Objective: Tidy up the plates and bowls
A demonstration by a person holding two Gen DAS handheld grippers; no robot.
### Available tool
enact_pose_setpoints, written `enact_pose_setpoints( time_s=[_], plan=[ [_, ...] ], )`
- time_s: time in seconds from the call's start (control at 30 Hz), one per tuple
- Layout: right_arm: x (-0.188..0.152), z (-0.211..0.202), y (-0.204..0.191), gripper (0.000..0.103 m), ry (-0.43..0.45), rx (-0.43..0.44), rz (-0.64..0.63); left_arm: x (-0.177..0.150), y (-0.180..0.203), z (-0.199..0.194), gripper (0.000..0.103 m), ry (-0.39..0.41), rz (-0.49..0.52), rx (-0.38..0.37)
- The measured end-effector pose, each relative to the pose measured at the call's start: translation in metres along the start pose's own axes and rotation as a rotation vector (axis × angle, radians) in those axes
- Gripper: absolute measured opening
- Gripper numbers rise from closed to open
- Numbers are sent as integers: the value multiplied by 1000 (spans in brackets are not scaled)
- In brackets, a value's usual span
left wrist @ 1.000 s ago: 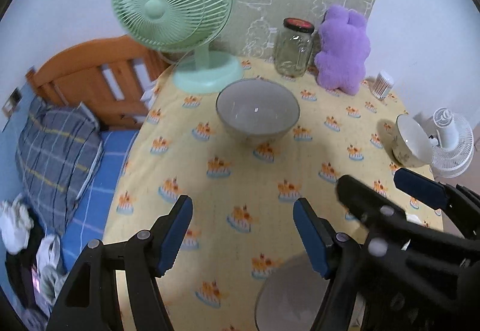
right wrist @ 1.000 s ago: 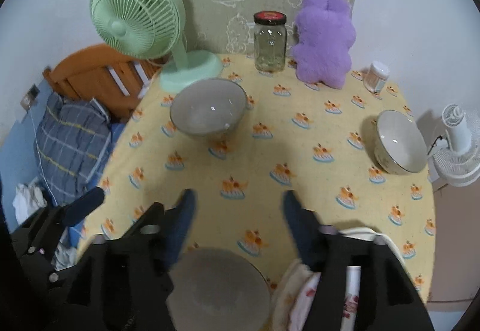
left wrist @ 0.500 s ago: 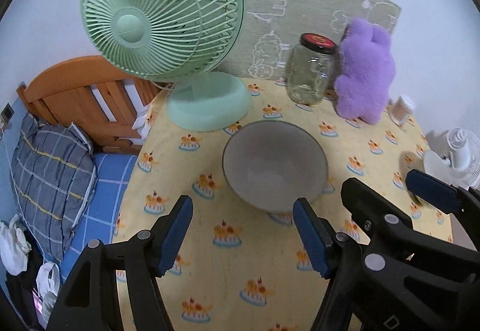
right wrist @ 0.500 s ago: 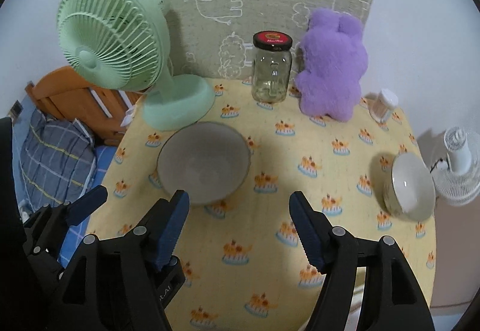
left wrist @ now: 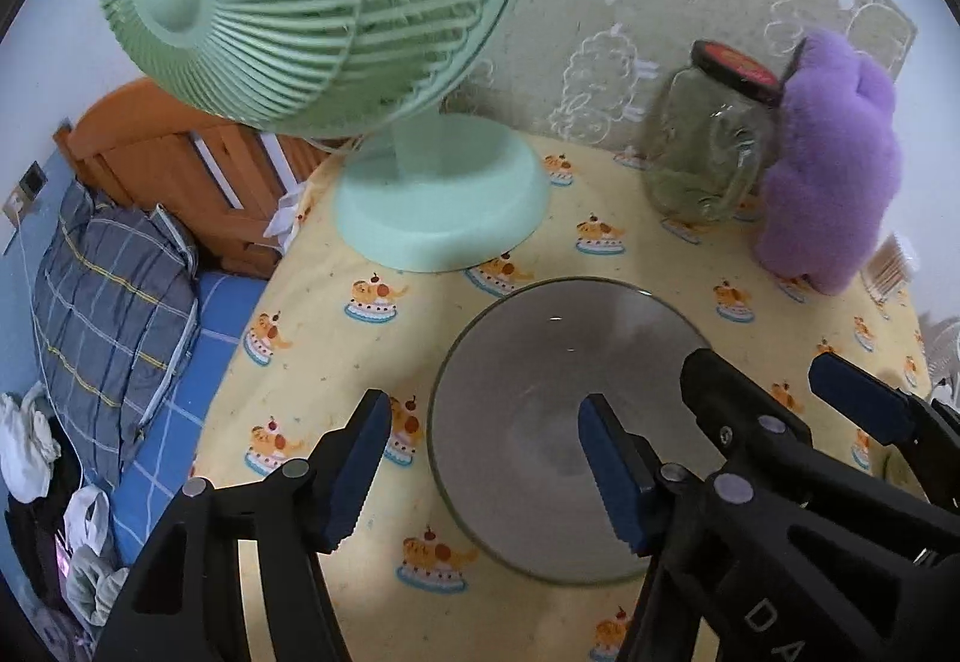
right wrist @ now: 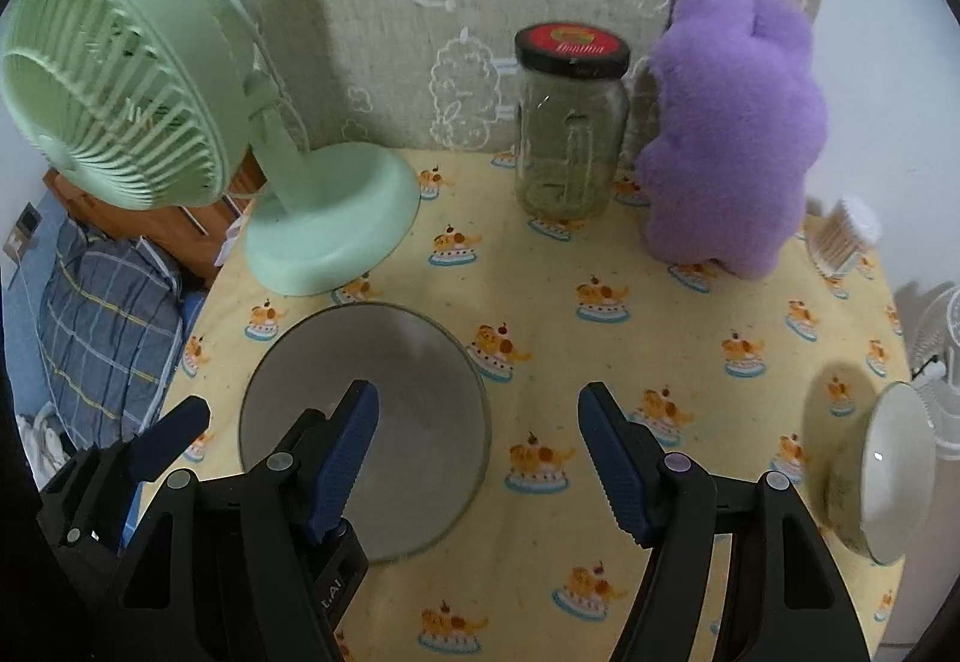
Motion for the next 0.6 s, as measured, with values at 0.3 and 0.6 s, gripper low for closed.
enact_pose_setpoints(
  time_s=[0.3,0.6],
  plan=[
    [-2,34,2,53,-33,32,-3,-5,1,32,48,-40,-6,35],
    [-2,39,3,25,-43,33,-3,-5,-1,36,37,-22,14,67]
  ],
)
Point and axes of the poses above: each gripper's, at about its wrist camera, not at the fingertips, and z roughly the way its jaws point, y to its right, x to its top, the point moved 6 cm from there along z, roughly the way its jaws point
